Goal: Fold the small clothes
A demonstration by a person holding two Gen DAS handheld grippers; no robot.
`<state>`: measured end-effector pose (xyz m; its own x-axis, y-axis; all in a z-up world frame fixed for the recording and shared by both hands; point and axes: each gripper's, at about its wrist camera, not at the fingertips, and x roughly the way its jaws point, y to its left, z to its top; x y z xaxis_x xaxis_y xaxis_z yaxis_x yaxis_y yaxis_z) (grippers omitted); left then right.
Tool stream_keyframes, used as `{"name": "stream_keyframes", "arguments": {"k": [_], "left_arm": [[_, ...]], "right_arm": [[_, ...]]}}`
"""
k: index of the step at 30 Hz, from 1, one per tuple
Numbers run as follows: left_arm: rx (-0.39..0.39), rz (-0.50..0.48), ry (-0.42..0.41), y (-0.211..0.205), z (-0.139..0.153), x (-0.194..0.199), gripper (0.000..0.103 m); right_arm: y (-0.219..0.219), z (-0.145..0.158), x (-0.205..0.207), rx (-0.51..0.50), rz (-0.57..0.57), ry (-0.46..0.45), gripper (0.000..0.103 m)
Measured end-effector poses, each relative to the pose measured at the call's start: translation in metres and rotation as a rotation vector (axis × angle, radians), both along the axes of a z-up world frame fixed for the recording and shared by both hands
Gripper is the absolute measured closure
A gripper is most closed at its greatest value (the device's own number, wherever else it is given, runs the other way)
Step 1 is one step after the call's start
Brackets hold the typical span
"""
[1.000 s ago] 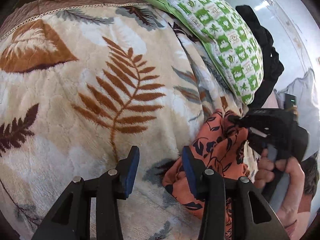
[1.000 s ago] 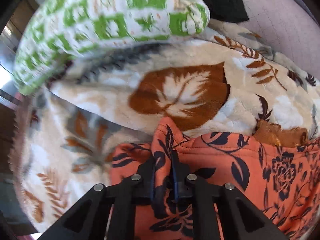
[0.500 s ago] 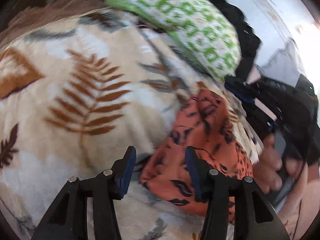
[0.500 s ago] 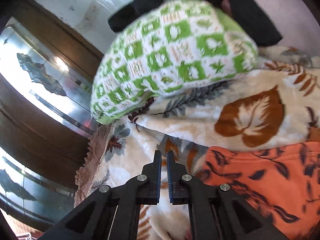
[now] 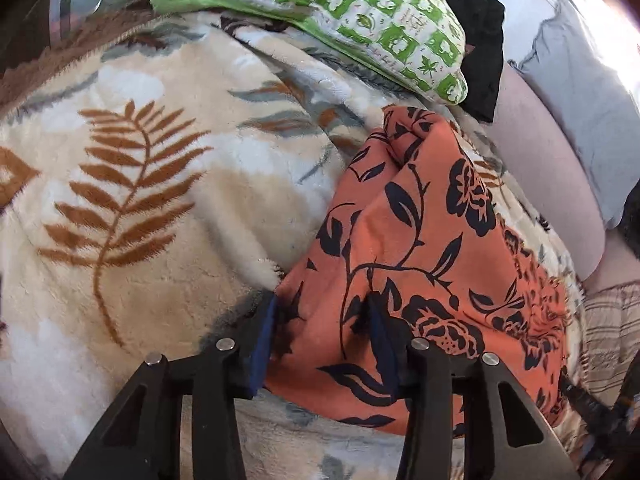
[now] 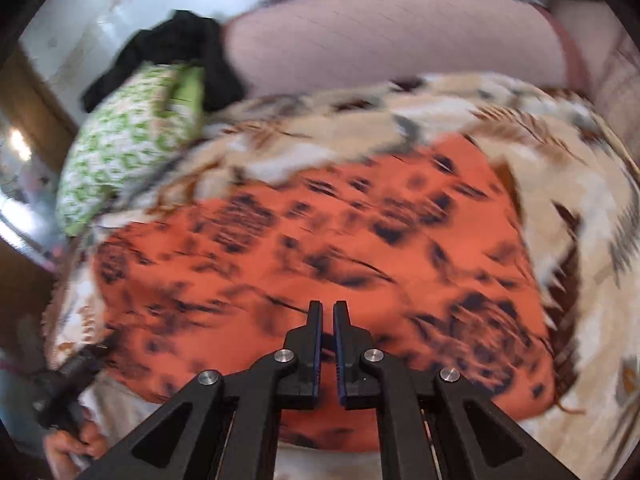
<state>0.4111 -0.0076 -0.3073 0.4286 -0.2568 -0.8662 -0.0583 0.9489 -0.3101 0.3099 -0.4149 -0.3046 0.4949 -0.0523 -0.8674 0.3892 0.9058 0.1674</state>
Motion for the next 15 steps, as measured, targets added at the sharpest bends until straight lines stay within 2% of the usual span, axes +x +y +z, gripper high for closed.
{"name": "stream_keyframes", "arguments": {"k": [1,2,3,4,7,10,12,13,15], "left_arm": [[0.020,-0.003,-0.003,-0.001,0.002,-0.001,0.057],[0.023,0.003,0.000,-0.002,0.003,-0.002,0.057],[0.007,0.019,0.003,0.001,0.005,-0.002,0.057],[-0.011,0.036,0.002,0.004,0.007,-0.002,0.058],[-0.011,0.070,-0.052,0.015,0.021,-0.004,0.058],[-0.031,0.103,-0.073,0.024,0.025,-0.001,0.058],[-0.077,0.115,-0.047,0.029,0.021,-0.001,0.057],[-0.099,0.114,-0.034,0.030,0.018,-0.001,0.051],[-0.104,0.107,0.004,0.027,0.012,-0.001,0.037]], "right_arm": [[-0.010,-0.018,-0.008,-0.012,-0.023,0.057,0.096],[-0.020,-0.036,-0.022,0.056,-0.028,0.057,0.096],[-0.025,-0.037,-0.036,0.088,-0.025,-0.021,0.096],[-0.025,-0.037,-0.047,0.084,-0.004,-0.053,0.096],[-0.022,-0.035,-0.066,0.061,0.052,-0.043,0.096],[-0.031,-0.026,-0.075,0.125,0.063,-0.026,0.096],[-0.046,-0.014,-0.087,0.178,0.019,-0.097,0.096],[-0.054,-0.007,-0.094,0.166,-0.030,-0.146,0.096],[-0.069,-0.001,-0.101,0.095,-0.098,-0.170,0.096]]}}
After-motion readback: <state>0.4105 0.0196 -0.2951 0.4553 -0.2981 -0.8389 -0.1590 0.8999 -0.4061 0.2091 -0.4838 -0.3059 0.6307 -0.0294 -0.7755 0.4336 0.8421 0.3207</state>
